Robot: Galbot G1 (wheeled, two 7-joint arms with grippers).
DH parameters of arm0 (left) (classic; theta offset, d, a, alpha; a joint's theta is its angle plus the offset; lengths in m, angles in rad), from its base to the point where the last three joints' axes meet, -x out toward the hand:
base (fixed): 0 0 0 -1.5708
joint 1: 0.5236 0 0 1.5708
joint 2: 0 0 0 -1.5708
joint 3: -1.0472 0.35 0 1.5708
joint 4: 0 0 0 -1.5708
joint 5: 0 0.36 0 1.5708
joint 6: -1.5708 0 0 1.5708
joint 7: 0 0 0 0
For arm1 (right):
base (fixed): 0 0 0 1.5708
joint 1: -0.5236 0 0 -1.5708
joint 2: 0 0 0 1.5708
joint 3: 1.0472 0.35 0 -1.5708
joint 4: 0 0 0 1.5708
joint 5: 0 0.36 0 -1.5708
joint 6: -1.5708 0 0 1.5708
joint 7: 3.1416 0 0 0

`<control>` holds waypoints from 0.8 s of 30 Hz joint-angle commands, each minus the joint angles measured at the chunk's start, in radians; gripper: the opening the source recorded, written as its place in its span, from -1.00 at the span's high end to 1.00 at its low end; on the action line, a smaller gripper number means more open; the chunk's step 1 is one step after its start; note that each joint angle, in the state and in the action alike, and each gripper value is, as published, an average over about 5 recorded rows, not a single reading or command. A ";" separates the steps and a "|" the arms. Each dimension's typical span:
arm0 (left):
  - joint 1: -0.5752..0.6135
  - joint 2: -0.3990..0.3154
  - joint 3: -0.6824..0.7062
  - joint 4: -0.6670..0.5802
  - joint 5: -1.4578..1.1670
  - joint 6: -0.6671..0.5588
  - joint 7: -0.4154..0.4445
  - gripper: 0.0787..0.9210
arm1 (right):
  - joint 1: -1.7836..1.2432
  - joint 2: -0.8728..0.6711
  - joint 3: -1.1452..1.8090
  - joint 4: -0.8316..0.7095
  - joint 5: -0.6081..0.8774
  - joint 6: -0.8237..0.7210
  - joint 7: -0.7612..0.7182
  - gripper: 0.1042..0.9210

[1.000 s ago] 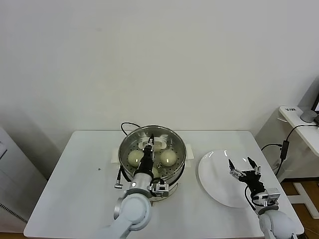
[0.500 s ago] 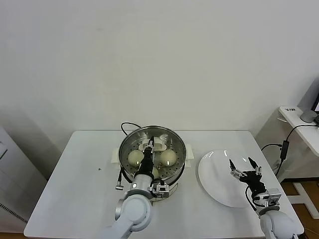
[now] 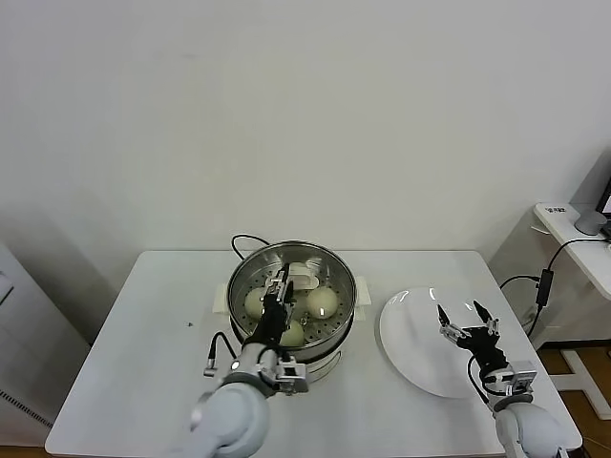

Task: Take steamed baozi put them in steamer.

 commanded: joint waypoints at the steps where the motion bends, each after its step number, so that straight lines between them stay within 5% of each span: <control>1: 0.035 0.164 -0.234 -0.256 -1.092 -0.281 0.011 -0.11 | -0.014 0.012 -0.013 0.018 0.027 -0.019 0.009 -0.76; 5: 0.031 0.125 -0.443 -0.248 -1.714 -0.248 -0.148 -0.40 | -0.048 0.016 0.001 0.044 0.031 -0.012 0.023 -0.76; 10: 0.073 0.101 -0.677 -0.121 -1.869 -0.166 -0.325 -0.69 | -0.060 0.009 0.002 0.063 0.070 -0.011 0.040 -0.76; 17: 0.179 0.155 -0.732 0.179 -1.646 -0.265 -0.309 -0.77 | -0.079 0.011 0.030 0.078 0.035 0.002 -0.011 -0.76; 24: 0.205 0.166 -0.720 0.234 -1.646 -0.275 -0.291 -0.77 | -0.083 0.010 0.037 0.095 0.041 -0.014 0.035 -0.76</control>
